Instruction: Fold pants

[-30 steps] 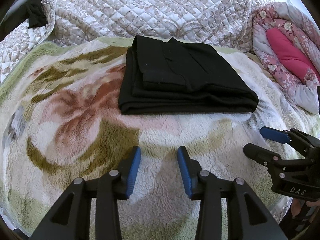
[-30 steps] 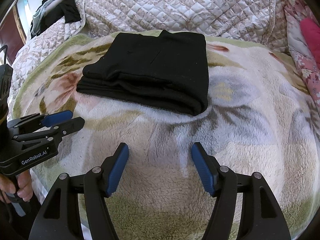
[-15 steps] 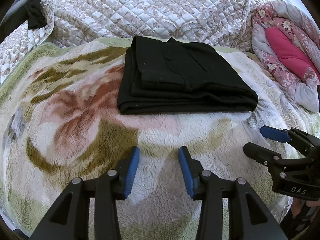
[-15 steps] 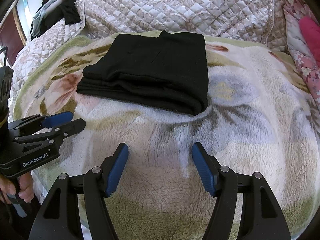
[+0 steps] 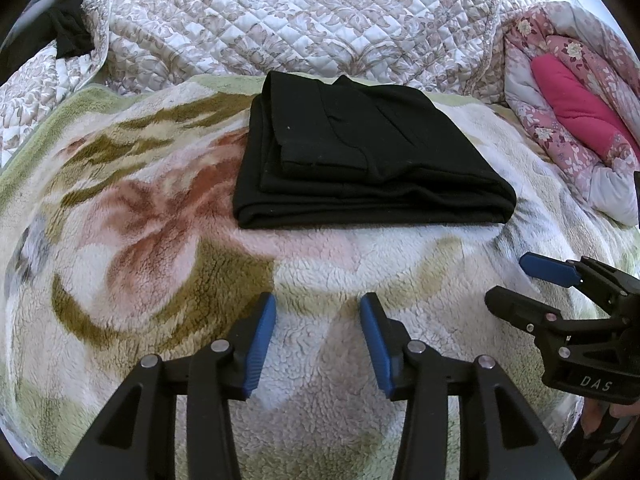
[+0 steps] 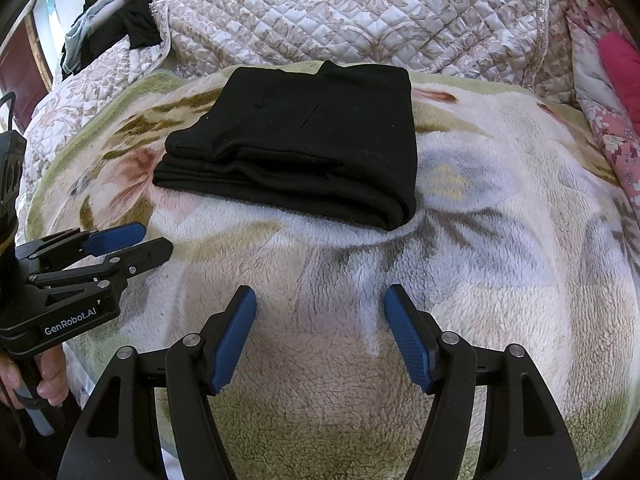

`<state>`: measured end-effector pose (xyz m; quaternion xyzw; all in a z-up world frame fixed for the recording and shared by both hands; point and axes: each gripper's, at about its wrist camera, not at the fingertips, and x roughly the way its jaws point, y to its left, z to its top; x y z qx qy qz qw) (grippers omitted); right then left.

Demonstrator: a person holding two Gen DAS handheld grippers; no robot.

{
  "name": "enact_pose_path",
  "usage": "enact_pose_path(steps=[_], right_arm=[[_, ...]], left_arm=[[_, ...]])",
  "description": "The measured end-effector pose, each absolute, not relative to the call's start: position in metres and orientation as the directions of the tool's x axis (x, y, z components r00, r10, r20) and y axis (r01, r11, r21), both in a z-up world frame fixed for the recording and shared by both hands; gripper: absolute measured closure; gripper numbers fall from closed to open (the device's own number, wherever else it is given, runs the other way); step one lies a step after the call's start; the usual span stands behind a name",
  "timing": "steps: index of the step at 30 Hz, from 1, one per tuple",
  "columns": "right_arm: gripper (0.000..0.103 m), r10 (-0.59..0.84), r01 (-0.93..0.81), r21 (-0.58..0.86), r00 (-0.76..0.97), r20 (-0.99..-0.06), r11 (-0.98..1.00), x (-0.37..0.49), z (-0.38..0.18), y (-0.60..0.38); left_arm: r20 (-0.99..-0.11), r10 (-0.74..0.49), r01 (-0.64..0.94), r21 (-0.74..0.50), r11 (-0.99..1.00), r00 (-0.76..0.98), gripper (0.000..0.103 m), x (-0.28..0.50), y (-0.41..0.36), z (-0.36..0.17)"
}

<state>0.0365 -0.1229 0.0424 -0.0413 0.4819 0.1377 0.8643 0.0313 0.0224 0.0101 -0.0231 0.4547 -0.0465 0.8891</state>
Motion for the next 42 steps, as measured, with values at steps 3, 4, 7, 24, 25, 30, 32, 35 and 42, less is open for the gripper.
enact_pose_path(steps=[3, 4, 7, 24, 25, 30, 32, 35, 42], right_arm=[[0.036, 0.198, -0.277, 0.061, 0.498, -0.844, 0.959, 0.0362, 0.0424, -0.1228], [0.036, 0.198, -0.277, 0.061, 0.498, -0.844, 0.959, 0.0363, 0.0424, -0.1228], [0.036, 0.195, -0.275, 0.059, 0.498, -0.845, 0.96, 0.0361, 0.0422, -0.122], [0.036, 0.196, -0.275, 0.06, 0.497, -0.845, 0.959, 0.0365, 0.0422, -0.1218], [0.036, 0.196, -0.276, 0.06, 0.497, -0.845, 0.959, 0.0364, 0.0422, -0.1217], [0.036, 0.198, -0.276, 0.061, 0.498, -0.844, 0.959, 0.0368, 0.0422, -0.1221], [0.036, 0.198, -0.277, 0.062, 0.498, -0.844, 0.959, 0.0364, 0.0421, -0.122], [0.036, 0.203, -0.277, 0.068, 0.494, -0.845, 0.958, 0.0365, 0.0417, -0.1221], [0.036, 0.208, -0.279, 0.074, 0.488, -0.848, 0.958, 0.0366, 0.0432, -0.1223]], left_arm=[[-0.806, -0.103, 0.063, -0.082, 0.995, 0.583, 0.055, 0.0307, 0.0223, 0.01], [-0.806, -0.102, 0.062, -0.081, 0.995, 0.583, 0.055, 0.0308, 0.022, 0.0101], [-0.807, -0.103, 0.062, -0.083, 0.995, 0.582, 0.055, 0.0311, 0.022, 0.0101], [-0.81, -0.127, 0.064, -0.11, 0.992, 0.573, 0.045, 0.0322, 0.0191, 0.0088], [-0.81, -0.127, 0.065, -0.109, 0.992, 0.572, 0.045, 0.0323, 0.0188, 0.0089], [-0.811, -0.125, 0.064, -0.108, 0.992, 0.571, 0.045, 0.033, 0.0186, 0.0096], [-0.813, -0.122, 0.061, -0.106, 0.992, 0.569, 0.045, 0.033, 0.0185, 0.0093], [-0.817, -0.113, 0.059, -0.096, 0.994, 0.566, 0.045, 0.0334, 0.0177, 0.0094], [-0.826, -0.091, 0.054, -0.073, 0.996, 0.556, 0.045, 0.0325, 0.0169, 0.0129]])
